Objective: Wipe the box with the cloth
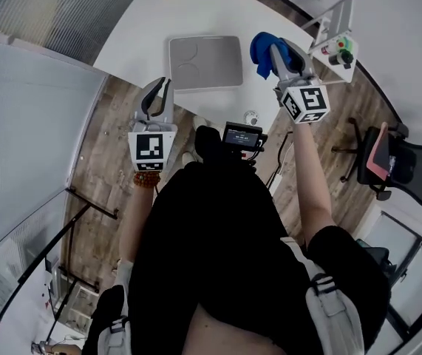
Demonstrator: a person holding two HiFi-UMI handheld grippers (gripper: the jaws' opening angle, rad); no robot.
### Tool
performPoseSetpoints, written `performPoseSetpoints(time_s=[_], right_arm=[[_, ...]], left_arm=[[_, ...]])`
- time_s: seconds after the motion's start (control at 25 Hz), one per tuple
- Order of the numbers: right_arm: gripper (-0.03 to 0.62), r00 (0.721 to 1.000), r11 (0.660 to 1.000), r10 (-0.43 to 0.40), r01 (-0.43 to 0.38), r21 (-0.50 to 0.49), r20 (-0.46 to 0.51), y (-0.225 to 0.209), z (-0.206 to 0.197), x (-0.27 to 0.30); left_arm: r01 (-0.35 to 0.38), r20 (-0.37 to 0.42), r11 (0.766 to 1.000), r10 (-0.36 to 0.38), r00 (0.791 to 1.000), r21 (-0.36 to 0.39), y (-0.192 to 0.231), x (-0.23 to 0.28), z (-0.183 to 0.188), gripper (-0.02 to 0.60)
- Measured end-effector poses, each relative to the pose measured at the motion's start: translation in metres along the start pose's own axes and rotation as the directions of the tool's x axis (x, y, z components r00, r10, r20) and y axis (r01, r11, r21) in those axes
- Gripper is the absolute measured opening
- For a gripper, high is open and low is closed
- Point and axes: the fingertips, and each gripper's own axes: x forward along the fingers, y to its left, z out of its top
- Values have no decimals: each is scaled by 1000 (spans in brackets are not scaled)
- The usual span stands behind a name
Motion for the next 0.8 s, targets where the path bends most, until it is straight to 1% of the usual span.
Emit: performPoseSetpoints(time_s=[0.12, 0.24, 0.4, 0.52, 0.72, 0.8], right_arm=[[87, 999, 999, 42, -42, -6, -17, -15, -22, 34], [87, 996, 997, 75, -76, -13, -46, -32, -49, 61], [87, 988, 994, 98, -103, -42, -119, -43, -90, 97], [87, 974, 990, 112, -126, -58, -198, -46, -127, 118], [87, 937, 968, 218, -243, -61, -273, -31, -167, 146], [89, 922, 958, 245, -277, -69, -301, -23, -180, 155]], left_arm=[[-14, -33, 1000, 15, 999, 27, 10, 16, -8, 18], [-8, -57, 999, 10, 998, 41, 6, 33, -15, 18], [-11, -135, 999, 17, 991, 43, 10, 45, -42, 18], [5, -210, 999, 5, 978, 49, 9, 55, -69, 18], [77, -310, 996, -62, 949, 37, 6, 77, -112, 22], [110, -343, 992, -83, 936, 58, 7, 84, -125, 34]])
